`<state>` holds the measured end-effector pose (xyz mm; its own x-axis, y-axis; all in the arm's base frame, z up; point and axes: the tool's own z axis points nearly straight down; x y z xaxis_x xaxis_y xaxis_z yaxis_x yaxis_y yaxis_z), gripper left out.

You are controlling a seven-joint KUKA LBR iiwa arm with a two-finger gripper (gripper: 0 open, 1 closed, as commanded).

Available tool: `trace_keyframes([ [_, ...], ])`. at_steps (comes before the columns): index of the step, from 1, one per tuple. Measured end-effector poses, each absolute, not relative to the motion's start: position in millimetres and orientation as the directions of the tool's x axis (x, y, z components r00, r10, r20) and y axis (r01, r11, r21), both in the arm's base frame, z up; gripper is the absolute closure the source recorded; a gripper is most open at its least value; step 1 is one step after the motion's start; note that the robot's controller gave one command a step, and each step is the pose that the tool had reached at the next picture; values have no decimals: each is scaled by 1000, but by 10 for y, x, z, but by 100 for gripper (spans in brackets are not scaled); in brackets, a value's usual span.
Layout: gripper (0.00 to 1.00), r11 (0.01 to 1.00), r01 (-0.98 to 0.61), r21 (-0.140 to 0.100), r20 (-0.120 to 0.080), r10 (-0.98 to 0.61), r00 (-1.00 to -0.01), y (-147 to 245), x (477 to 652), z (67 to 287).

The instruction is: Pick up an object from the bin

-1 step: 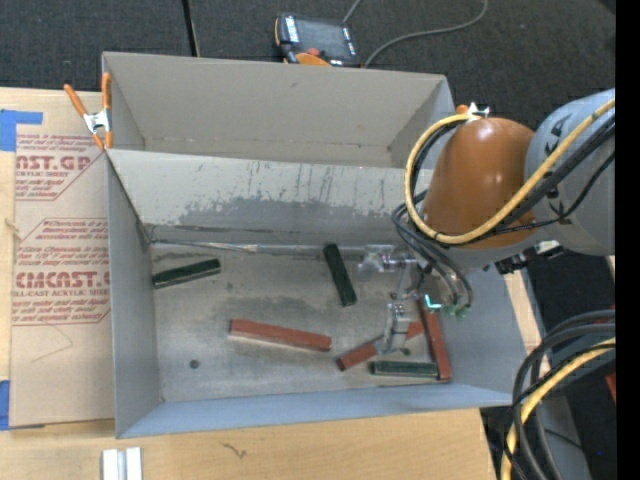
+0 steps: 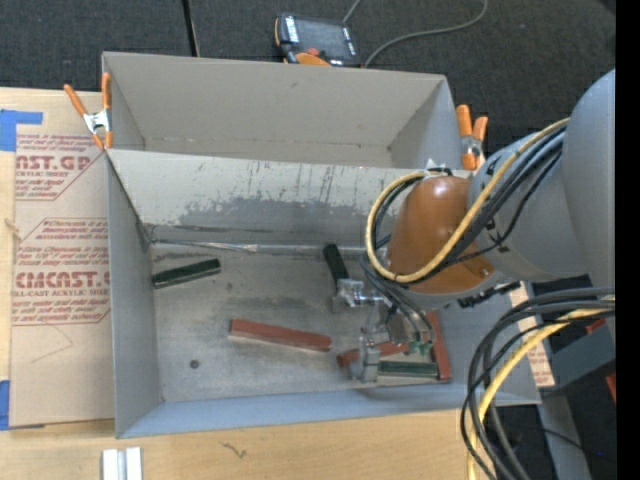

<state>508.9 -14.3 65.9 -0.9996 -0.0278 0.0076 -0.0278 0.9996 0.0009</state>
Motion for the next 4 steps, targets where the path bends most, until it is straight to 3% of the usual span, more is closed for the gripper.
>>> trace_keyframes([
  [1, 100, 1000, -28, 0, -4, -28, -1000, -144, 5125, 715],
  [2, 0, 1000, -28, 0, -1, -28, -1000, -143, 5115, 703],
  [3, 0, 998, -67, 4, -1, -67, -998, 455, 5085, 697],
  [4, 100, 998, -62, 1, -1, -62, -998, 419, 5088, 697],
])
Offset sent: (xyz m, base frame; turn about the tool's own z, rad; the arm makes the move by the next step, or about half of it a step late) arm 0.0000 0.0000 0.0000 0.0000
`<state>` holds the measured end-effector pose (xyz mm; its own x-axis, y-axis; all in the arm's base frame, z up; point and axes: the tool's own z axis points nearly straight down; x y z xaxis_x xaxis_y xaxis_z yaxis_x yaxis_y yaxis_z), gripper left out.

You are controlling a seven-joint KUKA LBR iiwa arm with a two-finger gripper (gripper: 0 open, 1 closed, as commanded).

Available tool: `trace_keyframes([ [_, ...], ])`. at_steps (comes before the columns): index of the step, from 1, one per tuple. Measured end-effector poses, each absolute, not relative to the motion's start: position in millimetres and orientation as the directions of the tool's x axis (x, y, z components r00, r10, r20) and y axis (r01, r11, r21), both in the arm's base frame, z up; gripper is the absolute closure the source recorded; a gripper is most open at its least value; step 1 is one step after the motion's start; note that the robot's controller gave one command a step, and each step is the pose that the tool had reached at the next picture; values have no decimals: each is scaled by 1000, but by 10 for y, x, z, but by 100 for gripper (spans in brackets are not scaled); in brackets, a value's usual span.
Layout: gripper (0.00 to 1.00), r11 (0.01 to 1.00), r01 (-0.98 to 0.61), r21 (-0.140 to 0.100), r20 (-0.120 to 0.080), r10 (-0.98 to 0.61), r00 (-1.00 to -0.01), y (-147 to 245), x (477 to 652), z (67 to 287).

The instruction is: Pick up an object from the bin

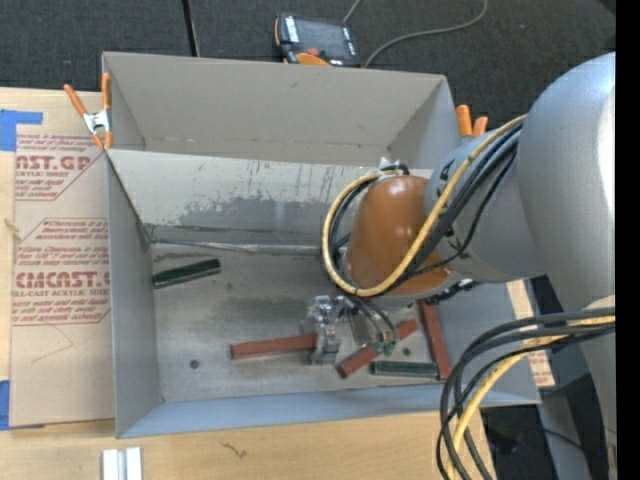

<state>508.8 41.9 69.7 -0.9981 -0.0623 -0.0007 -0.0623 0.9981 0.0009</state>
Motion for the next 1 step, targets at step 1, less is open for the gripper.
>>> trace_keyframes([
  [1, 100, 999, -44, 1, -10, -44, -999, 571, 5278, 2197],
])
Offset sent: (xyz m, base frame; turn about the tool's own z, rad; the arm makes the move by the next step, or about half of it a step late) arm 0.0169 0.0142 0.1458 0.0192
